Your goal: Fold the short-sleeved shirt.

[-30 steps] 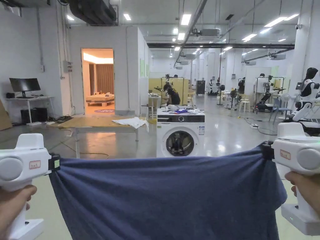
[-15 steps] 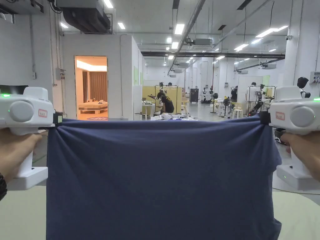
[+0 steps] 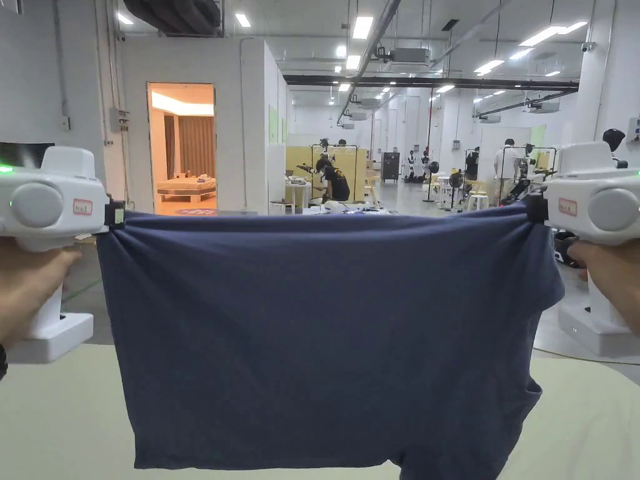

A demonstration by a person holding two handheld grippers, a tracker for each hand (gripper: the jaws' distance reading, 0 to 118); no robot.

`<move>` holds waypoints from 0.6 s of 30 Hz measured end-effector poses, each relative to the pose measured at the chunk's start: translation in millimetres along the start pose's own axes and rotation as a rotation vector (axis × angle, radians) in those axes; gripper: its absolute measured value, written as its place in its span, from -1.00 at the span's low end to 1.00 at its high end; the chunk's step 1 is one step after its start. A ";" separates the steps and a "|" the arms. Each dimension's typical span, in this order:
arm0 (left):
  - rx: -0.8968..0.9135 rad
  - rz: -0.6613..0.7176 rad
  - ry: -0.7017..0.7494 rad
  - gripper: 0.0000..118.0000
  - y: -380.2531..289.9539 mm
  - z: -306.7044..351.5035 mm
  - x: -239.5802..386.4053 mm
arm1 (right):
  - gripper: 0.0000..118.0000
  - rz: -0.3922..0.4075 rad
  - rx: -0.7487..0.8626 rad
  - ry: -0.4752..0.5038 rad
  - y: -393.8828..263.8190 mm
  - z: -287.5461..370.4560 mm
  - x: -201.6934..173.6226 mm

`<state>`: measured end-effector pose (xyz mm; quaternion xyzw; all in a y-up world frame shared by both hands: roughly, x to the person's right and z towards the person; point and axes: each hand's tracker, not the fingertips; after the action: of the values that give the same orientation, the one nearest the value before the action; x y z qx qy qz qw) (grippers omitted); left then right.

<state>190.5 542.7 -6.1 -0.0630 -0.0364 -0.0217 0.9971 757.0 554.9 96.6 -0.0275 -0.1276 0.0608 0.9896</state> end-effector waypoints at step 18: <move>-0.193 0.143 -0.089 -1.00 -238.2 136.2 -24.9 | -0.94 0.053 -0.197 0.037 -198.4 160.8 -6.5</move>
<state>144.7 325.0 156.3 -0.1620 -0.0736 0.0486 0.9828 732.1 363.7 264.2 -0.1292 -0.1137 0.0735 0.9823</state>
